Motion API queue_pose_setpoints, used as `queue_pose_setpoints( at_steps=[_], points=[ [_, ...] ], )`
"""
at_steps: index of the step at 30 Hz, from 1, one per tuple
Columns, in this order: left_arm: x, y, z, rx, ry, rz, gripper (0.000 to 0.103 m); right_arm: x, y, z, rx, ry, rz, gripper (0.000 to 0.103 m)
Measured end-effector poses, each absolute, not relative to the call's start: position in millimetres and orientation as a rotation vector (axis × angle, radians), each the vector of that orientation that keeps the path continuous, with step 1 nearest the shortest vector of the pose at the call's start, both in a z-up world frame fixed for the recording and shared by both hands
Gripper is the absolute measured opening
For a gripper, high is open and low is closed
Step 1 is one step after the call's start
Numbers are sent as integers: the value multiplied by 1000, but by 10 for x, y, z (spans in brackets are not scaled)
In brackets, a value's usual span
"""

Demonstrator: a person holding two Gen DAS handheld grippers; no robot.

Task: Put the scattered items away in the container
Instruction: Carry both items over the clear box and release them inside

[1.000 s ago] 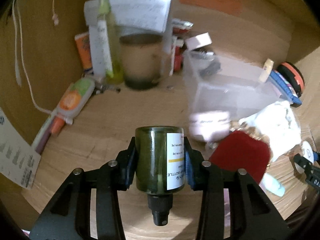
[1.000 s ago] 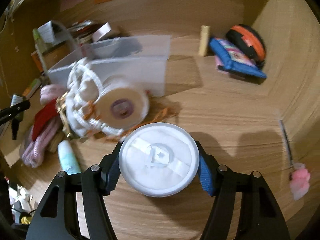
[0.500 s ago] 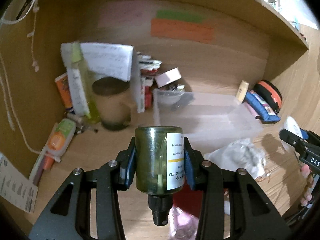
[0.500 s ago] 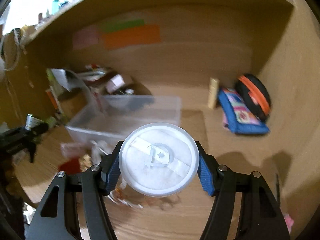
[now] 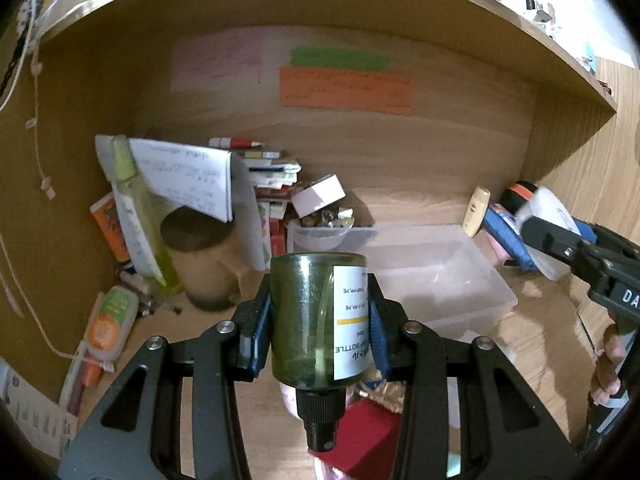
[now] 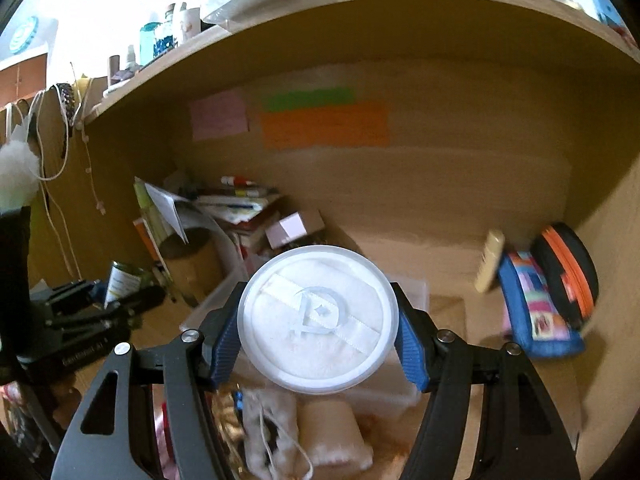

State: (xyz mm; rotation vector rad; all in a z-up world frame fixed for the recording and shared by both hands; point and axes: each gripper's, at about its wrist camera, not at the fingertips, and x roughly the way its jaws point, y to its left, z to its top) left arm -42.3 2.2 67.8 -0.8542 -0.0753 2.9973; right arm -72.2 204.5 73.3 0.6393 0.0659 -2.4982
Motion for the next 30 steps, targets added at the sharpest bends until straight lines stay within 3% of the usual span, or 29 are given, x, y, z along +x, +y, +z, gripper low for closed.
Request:
queue_pose_setpoints(
  at_steps=[11,30],
  points=[
    [-926,8,747,-902,-108,2902,41,-1191,1802,639,700,114,-2481,62],
    [-1726,258,147,-1277,-2,2710,41,-1696,1658,-133,1002,235,-2413,62]
  ],
)
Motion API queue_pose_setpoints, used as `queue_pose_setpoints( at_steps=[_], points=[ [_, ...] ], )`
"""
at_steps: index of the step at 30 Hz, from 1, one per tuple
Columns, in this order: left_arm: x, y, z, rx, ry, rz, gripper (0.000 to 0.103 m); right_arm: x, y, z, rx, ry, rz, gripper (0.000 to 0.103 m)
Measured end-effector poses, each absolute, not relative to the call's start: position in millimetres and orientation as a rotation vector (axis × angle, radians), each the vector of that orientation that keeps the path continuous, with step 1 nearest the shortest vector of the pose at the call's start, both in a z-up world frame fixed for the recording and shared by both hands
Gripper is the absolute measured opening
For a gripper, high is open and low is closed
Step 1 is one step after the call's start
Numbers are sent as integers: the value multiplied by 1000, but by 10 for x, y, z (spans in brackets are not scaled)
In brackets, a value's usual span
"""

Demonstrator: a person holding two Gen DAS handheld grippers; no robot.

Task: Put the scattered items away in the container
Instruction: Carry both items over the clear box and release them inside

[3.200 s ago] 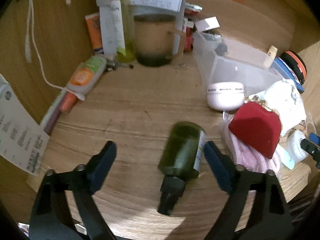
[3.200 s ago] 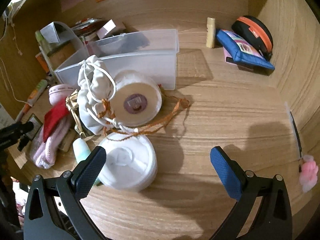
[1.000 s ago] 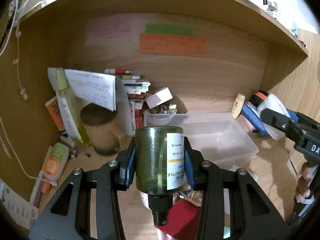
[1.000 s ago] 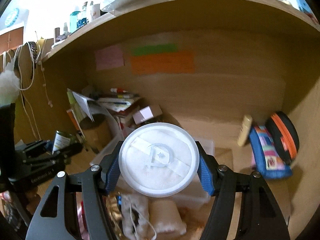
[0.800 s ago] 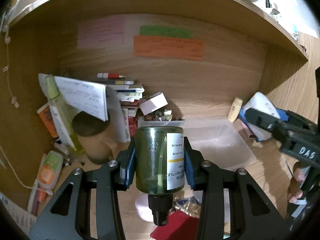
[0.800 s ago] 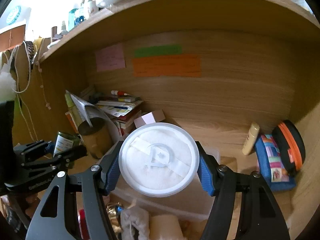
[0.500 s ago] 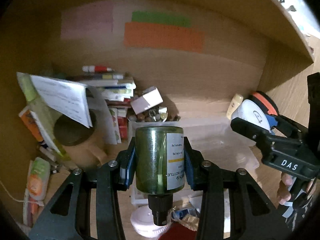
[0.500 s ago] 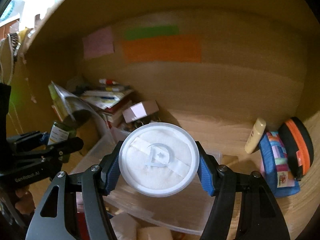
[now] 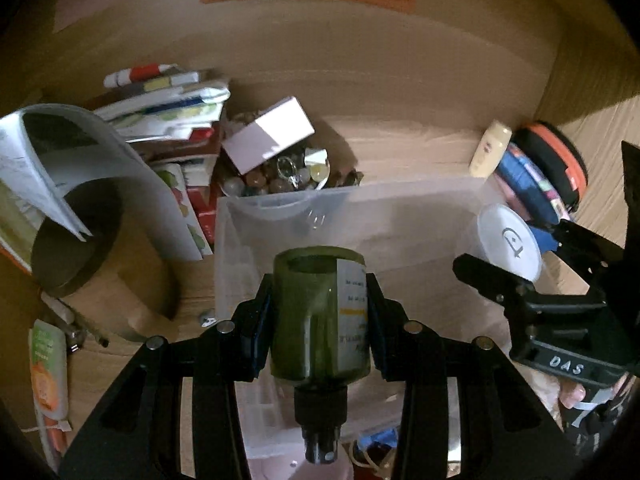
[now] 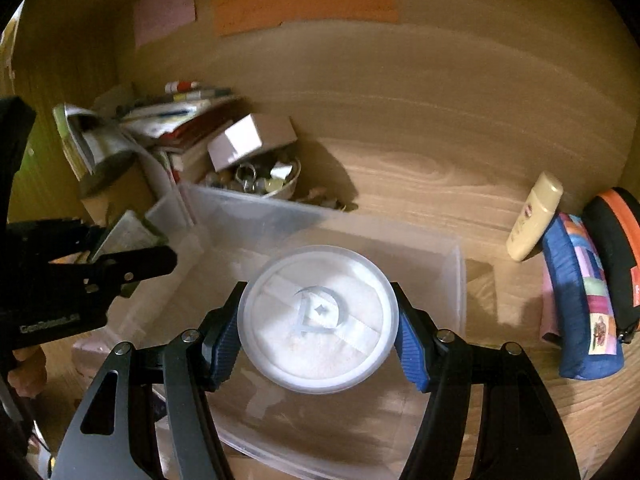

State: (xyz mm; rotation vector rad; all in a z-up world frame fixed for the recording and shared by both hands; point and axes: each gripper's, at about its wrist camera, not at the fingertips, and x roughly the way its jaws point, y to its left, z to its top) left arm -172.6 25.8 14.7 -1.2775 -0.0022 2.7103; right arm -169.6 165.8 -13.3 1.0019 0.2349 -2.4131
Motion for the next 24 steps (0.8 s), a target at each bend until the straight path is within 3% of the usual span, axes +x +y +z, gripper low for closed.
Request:
queue_pose_setpoints(
  at_steps=[24],
  points=[
    [-1909,400,-112,-1379,177,2674,41,-1778,1588,-361,1134,353,-2347,62]
  ],
)
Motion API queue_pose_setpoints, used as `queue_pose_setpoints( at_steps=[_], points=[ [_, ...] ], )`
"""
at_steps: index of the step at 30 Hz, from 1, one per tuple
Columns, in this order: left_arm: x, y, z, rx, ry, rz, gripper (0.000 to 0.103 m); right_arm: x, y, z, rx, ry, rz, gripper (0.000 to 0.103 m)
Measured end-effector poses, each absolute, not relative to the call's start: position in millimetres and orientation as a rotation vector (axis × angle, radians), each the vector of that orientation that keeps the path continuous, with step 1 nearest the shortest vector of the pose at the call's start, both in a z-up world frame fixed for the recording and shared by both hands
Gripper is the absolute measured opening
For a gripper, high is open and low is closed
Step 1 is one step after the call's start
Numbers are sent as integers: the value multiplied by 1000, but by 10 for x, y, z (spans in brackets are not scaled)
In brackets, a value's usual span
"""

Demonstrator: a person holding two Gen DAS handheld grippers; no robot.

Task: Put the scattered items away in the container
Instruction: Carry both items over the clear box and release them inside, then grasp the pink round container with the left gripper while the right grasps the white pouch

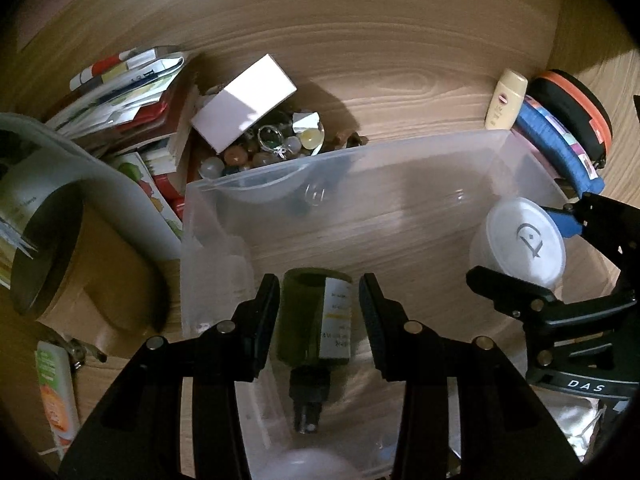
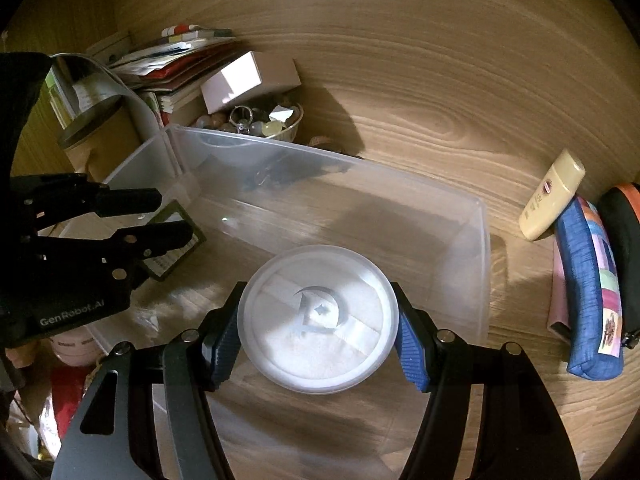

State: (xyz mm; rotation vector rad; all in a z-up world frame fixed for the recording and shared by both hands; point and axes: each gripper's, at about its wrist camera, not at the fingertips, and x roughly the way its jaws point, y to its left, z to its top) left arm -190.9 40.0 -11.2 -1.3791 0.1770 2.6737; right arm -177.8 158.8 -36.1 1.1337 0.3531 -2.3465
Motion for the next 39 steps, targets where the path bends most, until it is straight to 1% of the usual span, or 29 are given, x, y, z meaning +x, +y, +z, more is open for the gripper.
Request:
queue_pose_setpoints(
  at_steps=[4,5,6,8,14,16,18,22,26,35,39],
  points=[
    [-1892,393,-89,-1370,138,2657,41,-1779,1590,-355,1115,380,-2373,64],
    [-1882,399,-82,-1365,134,2651,46,-1765,1580,-346,1102,394,-2388,67],
    [-1868,400,-68,-1360,133,2647,55,-1743,1571,-332,1081,414,-2406,72],
    [-1829,392,-23,-1328,136,2667,62,-1705,1554,-302,1045,425,-2412,76],
    [-1676,352,168,-1267,118,2699,63,-1611,1537,-162,975,414,-2421,77],
    [-1593,309,258,-1239,113,2726,66,-1566,1565,-79,942,408,-2442,79],
    [-1509,254,351,-1209,94,2747,74,-1508,1602,14,912,401,-2466,81],
    [-1371,163,491,-1166,68,2774,76,-1318,1701,205,846,382,-2502,82],
    [-1194,39,555,-1150,35,2793,85,-1131,1832,325,800,352,-2528,86],
    [-865,-113,384,-1240,4,2755,85,-819,2177,423,776,262,-2565,87],
    [-771,-94,250,-1305,25,2721,86,-692,2202,366,782,276,-2581,88]
  ],
)
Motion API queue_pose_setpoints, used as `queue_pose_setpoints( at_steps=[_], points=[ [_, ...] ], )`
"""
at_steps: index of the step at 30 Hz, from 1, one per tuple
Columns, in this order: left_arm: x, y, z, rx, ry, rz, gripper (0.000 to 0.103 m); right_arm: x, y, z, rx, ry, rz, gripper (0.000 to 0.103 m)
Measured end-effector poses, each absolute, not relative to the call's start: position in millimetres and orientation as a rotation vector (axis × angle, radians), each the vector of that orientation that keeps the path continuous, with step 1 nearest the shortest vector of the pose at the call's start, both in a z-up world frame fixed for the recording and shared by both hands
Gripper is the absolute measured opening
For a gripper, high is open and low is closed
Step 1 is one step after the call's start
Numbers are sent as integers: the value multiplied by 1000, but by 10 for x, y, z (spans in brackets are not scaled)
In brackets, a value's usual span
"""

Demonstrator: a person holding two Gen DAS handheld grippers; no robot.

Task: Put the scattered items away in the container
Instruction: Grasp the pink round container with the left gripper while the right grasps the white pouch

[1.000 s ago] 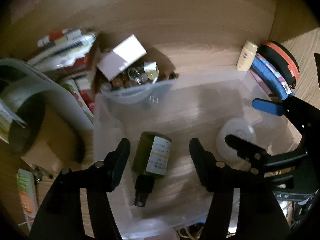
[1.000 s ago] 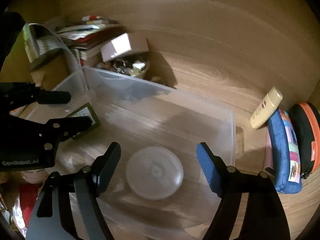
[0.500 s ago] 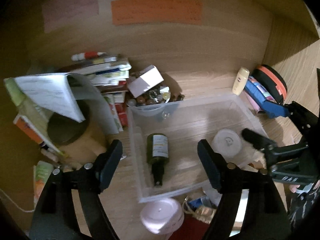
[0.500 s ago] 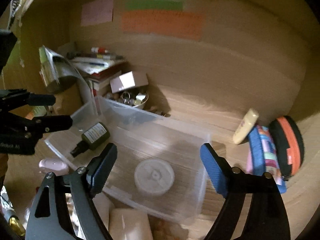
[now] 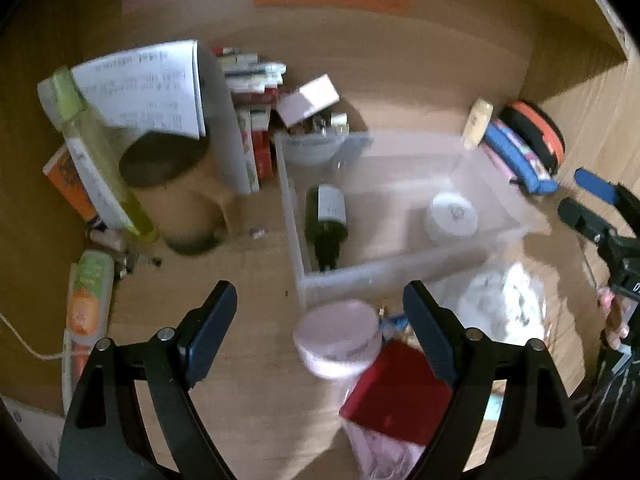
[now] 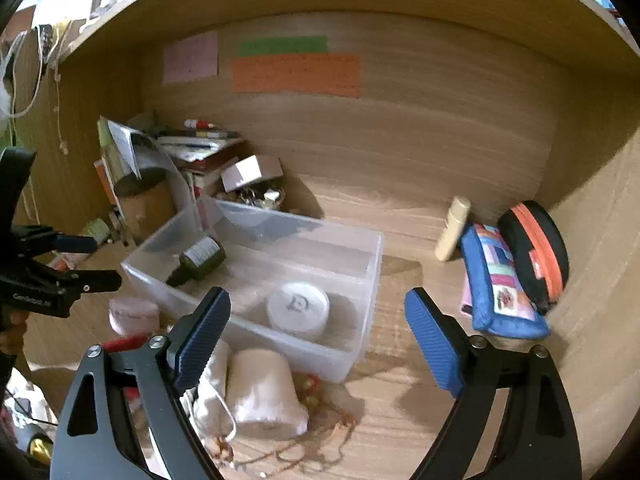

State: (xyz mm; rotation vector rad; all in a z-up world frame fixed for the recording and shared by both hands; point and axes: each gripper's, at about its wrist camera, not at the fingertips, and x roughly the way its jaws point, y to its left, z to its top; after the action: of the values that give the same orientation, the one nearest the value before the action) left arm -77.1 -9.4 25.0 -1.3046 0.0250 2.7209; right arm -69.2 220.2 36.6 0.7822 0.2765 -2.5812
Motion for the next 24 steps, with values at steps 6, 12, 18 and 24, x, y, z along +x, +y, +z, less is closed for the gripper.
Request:
queue_pose_setpoints(
  at_steps=[6,12,18,24],
  points=[
    [-677,-92,32,-1387,8,2683,86,-561,2144,193,835,271,-2509,89],
    [-692,-147,-184,-1469,-71,2635,86,-486,1950,-7,899,273,-2376,89],
    [-753,-170,-338,-1522,-122,2585,86,-449,1688,-184,935,370,-2299,89],
    [-821,-192,-417,-1540,-199,2551,90,-461,1549,-273,947,429,-2245,88]
  ],
)
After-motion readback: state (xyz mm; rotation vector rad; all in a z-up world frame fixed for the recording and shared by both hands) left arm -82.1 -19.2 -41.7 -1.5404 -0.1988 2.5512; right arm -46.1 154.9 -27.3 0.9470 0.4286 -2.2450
